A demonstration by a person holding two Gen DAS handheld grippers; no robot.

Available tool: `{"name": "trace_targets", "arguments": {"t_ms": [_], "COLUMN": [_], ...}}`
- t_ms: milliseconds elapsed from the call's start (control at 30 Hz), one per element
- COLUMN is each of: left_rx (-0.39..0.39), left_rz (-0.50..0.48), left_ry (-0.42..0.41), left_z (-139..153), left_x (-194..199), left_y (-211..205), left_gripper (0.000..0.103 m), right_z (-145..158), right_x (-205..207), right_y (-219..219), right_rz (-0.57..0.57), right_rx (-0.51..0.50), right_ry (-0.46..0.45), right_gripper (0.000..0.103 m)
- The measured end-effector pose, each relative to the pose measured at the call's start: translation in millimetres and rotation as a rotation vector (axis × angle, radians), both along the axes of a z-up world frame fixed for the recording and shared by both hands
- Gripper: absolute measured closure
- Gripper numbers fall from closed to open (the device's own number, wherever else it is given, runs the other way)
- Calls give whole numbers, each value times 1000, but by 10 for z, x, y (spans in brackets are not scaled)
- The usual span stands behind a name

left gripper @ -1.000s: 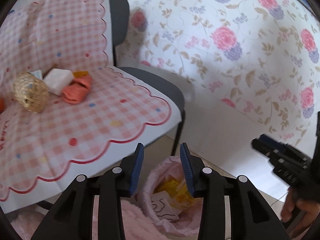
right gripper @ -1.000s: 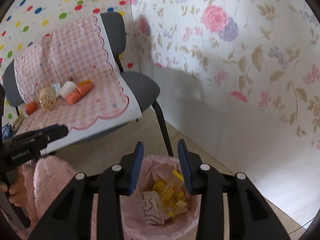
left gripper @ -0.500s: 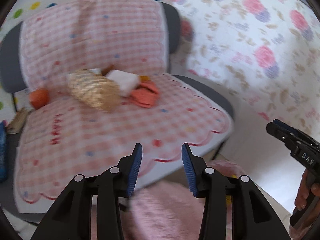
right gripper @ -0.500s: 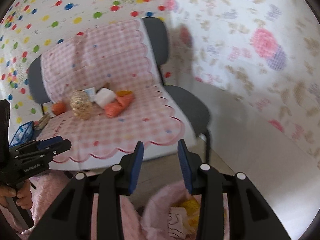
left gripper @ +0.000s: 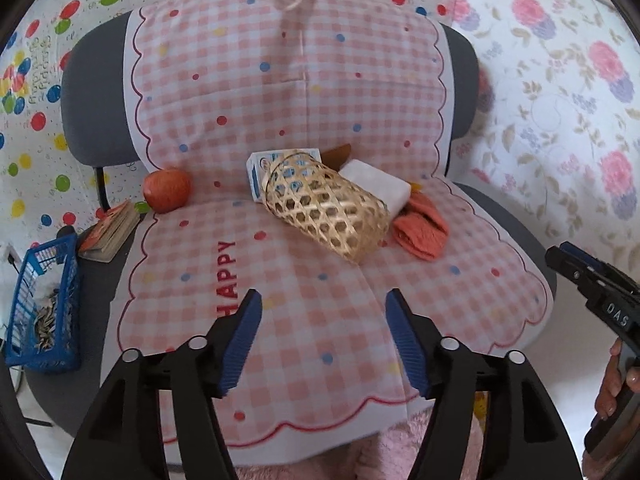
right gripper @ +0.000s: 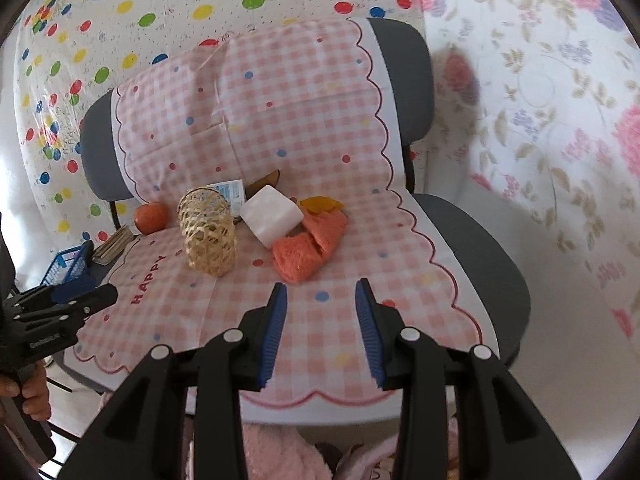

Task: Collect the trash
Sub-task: 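Move both open tools back toward the trash on the chair, then reach the left tool to the bamboo cylinder while the right tool reaches the white foam block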

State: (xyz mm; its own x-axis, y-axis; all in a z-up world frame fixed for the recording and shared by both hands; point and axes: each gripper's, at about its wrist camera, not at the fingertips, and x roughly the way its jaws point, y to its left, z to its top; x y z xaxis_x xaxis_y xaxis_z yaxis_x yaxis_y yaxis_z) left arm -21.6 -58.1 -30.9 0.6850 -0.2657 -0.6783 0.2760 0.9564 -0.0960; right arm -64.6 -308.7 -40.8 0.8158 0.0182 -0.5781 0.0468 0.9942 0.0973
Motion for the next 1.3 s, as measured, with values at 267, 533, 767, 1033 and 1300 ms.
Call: {"name": "trace_targets", "arguments": {"t_ms": [267, 533, 767, 1033, 1300], "left_rx": [2, 55, 122, 76, -9], "left_rz": [25, 77, 145, 158, 146], "left_ry": [3, -2, 30, 62, 122], "left_z": [-102, -255, -433, -380, -253], "left_x": [497, 975, 1226, 1098, 1056], "left_y": [-336, -757, -809, -267, 243], "left_gripper": [15, 15, 15, 14, 15], "right_z": [-58, -151, -198, -251, -278], "right_x": [290, 534, 617, 652, 740], "right_y": [-143, -313, -339, -269, -77], "right_rz": [-12, -28, -23, 2, 38], "right_rx": [4, 10, 30, 36, 34], "right_ry": [-1, 25, 36, 51, 63], "right_gripper": [37, 33, 33, 33, 33]}}
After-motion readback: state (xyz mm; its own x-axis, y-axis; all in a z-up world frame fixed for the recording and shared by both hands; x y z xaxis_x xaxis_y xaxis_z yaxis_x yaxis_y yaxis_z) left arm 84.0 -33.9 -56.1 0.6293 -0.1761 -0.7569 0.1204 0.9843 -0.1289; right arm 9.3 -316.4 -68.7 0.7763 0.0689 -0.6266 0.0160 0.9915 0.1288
